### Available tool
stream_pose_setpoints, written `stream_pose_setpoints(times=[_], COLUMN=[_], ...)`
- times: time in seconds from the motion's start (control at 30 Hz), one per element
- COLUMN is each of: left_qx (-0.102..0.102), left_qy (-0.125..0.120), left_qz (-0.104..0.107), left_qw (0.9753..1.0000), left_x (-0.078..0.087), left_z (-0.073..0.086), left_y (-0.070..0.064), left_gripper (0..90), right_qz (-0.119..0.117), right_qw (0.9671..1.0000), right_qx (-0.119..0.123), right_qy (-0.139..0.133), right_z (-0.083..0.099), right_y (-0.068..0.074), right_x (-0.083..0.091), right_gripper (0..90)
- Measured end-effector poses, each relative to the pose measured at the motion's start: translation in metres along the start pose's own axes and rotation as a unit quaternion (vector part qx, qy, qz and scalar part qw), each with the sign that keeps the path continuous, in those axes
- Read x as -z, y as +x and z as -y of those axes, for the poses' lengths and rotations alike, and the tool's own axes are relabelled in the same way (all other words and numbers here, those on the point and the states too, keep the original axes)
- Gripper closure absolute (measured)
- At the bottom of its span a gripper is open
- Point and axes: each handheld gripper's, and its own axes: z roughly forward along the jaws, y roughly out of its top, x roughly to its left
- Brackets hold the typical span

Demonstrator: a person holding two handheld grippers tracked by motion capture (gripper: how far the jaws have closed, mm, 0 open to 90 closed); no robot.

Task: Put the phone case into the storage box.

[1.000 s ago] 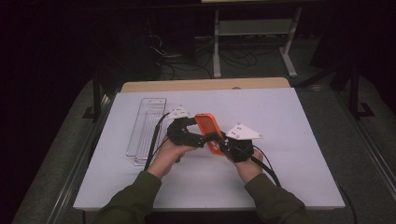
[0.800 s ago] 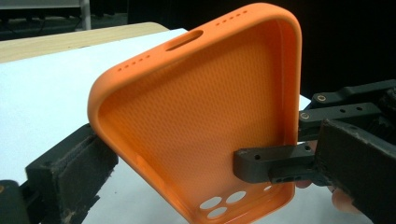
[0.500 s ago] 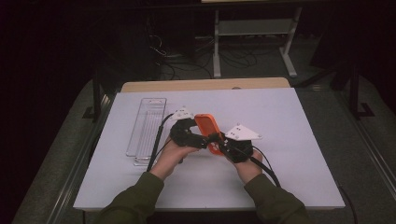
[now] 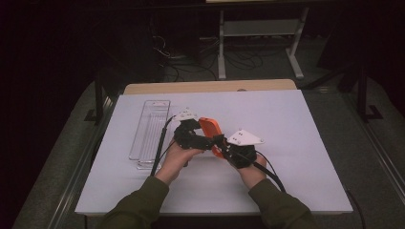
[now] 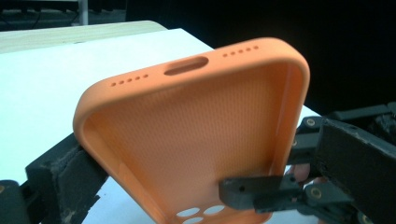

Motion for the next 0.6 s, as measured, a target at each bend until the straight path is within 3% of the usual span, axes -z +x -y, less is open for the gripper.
stream_pose_setpoints(times=[0.1, 0.4, 0.6], left_qx=[0.003, 0.010, 0.014], left_qy=[0.000, -0.014, -0.018], left_qz=[0.000, -0.019, -0.013], left_qw=[1.0000, 0.9997, 0.9997], left_x=[0.0006, 0.0059, 0.0093], left_z=[-0.0003, 0.0009, 0.0005], left_y=[0.0002, 0.0008, 0.0021], left_gripper=[0.0, 11.2, 14.1], right_qz=[0.003, -0.001, -0.002], right_qw=[0.9999, 0.9999, 0.9999], right_qx=[0.015, 0.015, 0.015], right_qy=[0.005, 0.004, 0.004], right_z=[0.0008, 0.0010, 0.0007], right_y=[0.0018, 0.0032, 0.0052], right_x=[-0.0005, -0.0014, -0.0020], right_gripper=[77.8, 77.8, 77.7])
